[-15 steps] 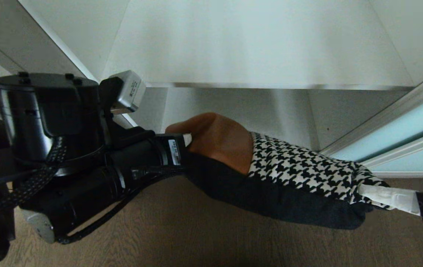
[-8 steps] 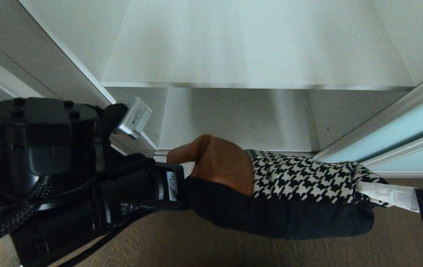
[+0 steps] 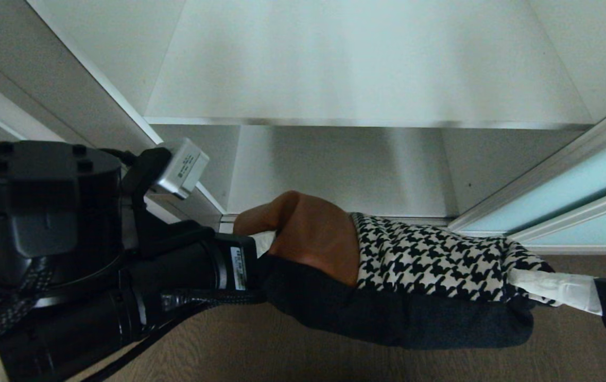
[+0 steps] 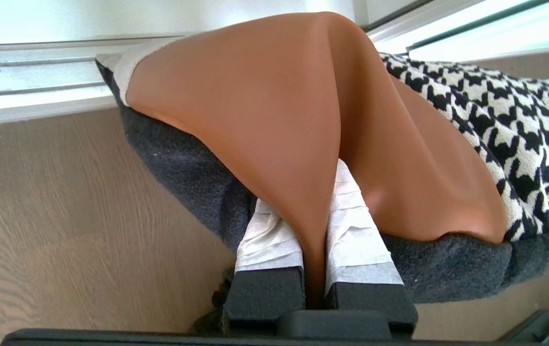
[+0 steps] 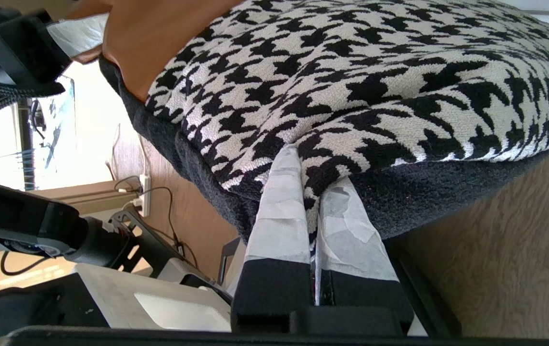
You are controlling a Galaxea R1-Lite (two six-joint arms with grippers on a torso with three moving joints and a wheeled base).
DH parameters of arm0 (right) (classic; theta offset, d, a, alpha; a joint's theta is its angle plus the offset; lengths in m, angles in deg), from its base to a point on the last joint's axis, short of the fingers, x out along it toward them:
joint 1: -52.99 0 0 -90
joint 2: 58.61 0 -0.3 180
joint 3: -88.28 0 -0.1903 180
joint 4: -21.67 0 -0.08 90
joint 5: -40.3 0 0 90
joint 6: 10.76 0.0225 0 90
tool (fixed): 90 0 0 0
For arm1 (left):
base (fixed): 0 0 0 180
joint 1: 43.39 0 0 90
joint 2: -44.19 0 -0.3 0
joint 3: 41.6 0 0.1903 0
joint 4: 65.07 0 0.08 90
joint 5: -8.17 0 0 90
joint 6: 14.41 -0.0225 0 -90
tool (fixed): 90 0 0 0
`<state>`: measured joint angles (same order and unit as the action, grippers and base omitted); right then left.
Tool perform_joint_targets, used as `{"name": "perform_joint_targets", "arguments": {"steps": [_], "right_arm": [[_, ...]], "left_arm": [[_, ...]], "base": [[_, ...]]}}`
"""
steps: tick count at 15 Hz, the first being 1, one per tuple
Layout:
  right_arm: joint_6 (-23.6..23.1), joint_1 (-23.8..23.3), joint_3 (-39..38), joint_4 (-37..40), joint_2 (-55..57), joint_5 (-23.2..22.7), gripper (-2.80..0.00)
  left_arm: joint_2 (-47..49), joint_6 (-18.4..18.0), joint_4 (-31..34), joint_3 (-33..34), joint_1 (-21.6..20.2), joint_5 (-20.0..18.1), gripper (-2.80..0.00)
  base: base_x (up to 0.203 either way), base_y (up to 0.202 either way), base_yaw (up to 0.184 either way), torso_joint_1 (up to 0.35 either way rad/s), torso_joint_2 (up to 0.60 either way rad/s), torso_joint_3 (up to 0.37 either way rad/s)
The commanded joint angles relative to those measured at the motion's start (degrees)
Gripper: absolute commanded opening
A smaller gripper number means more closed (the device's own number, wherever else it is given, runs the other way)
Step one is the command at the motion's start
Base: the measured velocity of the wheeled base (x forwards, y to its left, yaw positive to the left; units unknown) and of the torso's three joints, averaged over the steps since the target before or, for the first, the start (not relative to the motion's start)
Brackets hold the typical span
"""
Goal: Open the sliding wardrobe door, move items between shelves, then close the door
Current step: Place the pillow on the higher shelf
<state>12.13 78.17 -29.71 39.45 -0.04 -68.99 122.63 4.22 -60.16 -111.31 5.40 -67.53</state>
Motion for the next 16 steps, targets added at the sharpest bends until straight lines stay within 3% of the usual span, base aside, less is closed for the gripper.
{"name": "perform_joint_targets", "arguments": {"steps": [1, 16], "right_arm": [[0.13, 0.04, -0.57, -0.12, -0.48, -0.14, -2.8], [1.54, 0.11, -0.69, -0.13, -1.71, -0.21, -2.8]], "left_arm": [[-0.02, 0.18, -0.18, -0.1, -0.01, 0.11, -2.8], [-0.4, 0.53, -0.18, -0.23, -0.01, 0.04, -2.8]], "base": [[0.0, 0.0, 0.0, 0.0, 0.0, 0.0], [0.0, 0.0, 0.0, 0.0, 0.0, 0.0]]}}
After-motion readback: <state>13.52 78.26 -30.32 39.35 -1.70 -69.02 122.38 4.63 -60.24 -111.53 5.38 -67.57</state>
